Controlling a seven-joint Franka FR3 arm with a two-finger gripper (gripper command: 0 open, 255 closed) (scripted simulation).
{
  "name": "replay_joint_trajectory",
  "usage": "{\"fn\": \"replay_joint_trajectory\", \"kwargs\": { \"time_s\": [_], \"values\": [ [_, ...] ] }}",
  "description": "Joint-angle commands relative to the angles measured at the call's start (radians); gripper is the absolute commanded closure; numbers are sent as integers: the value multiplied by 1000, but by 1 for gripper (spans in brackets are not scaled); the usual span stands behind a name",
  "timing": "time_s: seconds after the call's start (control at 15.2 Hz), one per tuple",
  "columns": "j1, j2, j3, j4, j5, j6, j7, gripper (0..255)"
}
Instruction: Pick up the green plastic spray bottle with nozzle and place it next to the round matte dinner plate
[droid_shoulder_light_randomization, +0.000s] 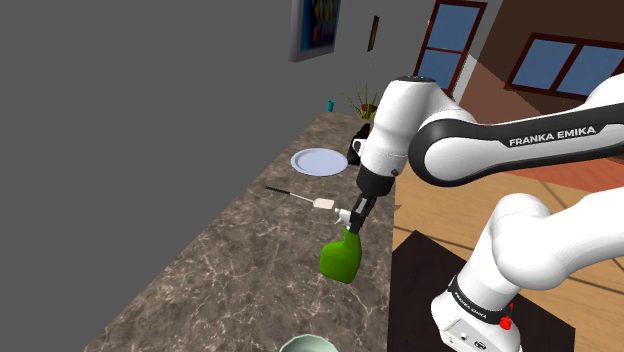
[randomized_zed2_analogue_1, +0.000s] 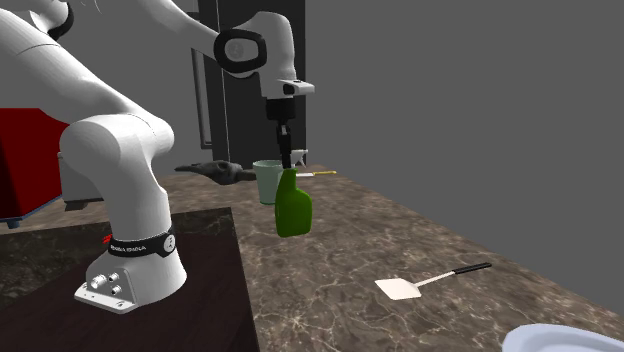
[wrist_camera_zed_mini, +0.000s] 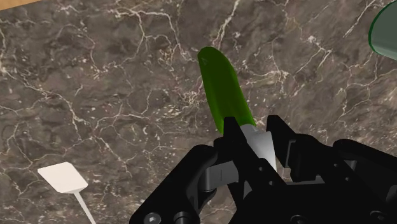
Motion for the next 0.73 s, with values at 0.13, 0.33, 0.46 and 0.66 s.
{"fn": "replay_joint_trajectory", "kwargs": {
  "time_s": [0.13, 0.33, 0.46, 0.66],
  "values": [
    [0, 0, 0, 0, 0, 0, 0, 255],
    [-1, -6, -3, 10, -3, -16, 1, 255],
    [-4, -16, -10, 31, -10, -47, 3, 255],
    [-7, -28, -20, 65, -20, -92, 6, 255]
  ]
}}
